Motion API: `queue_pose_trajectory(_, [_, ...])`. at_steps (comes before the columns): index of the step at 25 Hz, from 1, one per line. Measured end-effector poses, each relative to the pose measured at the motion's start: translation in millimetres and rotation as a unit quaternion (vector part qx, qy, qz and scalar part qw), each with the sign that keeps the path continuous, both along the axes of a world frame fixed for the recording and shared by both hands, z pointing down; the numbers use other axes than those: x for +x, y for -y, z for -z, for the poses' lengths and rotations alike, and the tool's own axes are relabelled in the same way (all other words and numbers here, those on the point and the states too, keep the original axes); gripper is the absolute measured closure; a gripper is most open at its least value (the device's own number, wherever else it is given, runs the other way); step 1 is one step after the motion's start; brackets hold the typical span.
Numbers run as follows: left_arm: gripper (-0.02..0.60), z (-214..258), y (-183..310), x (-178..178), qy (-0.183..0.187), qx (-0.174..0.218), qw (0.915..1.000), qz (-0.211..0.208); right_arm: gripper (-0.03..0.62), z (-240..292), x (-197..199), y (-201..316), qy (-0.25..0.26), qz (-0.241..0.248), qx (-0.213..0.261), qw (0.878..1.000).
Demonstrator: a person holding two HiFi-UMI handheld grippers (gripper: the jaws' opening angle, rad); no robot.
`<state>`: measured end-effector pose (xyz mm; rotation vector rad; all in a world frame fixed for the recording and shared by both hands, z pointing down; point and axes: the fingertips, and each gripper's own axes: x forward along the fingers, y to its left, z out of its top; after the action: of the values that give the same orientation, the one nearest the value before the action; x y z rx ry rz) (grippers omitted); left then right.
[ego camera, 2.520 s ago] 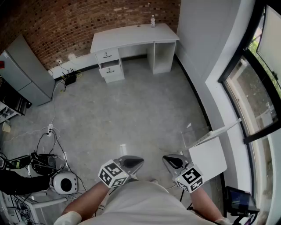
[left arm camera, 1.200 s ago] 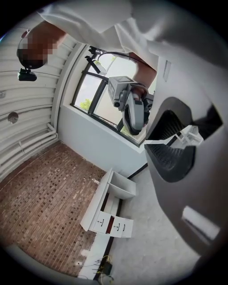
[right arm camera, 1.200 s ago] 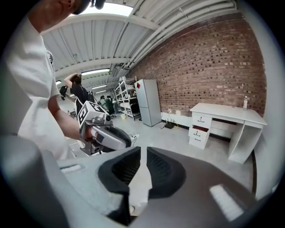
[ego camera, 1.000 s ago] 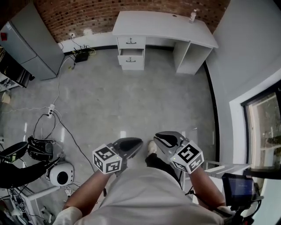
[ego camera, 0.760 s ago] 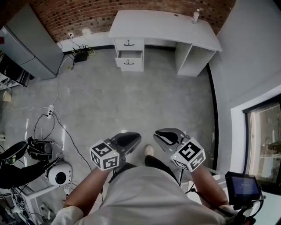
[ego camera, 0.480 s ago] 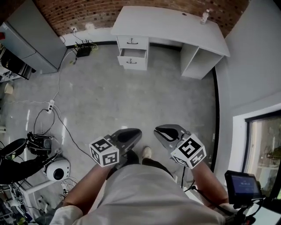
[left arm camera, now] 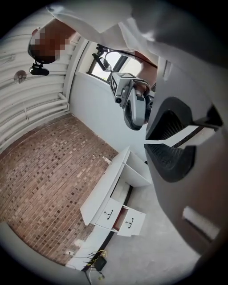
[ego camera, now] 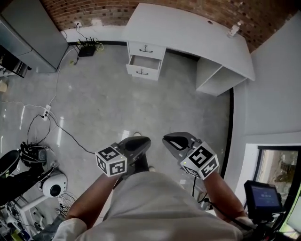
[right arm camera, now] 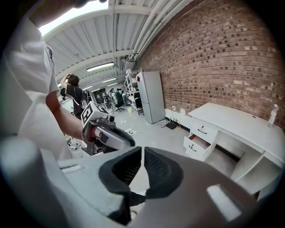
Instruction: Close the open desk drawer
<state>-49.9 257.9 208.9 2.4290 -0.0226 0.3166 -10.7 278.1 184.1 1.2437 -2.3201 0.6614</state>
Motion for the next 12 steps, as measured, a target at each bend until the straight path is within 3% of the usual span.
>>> queue_pose_trajectory(7, [0.551, -20, 119, 32, 0.000, -0.035, 0.9994, 0.008, 0.574, -16, 30, 129, -0.011, 0.017, -0.025, 0.999])
queue_pose_trajectory(12, [0.551, -46, 181, 50, -0.001, -0.070, 0.9967, 0.041, 0.574, -32, 39, 197, -0.028, 0.069, -0.059, 0.995])
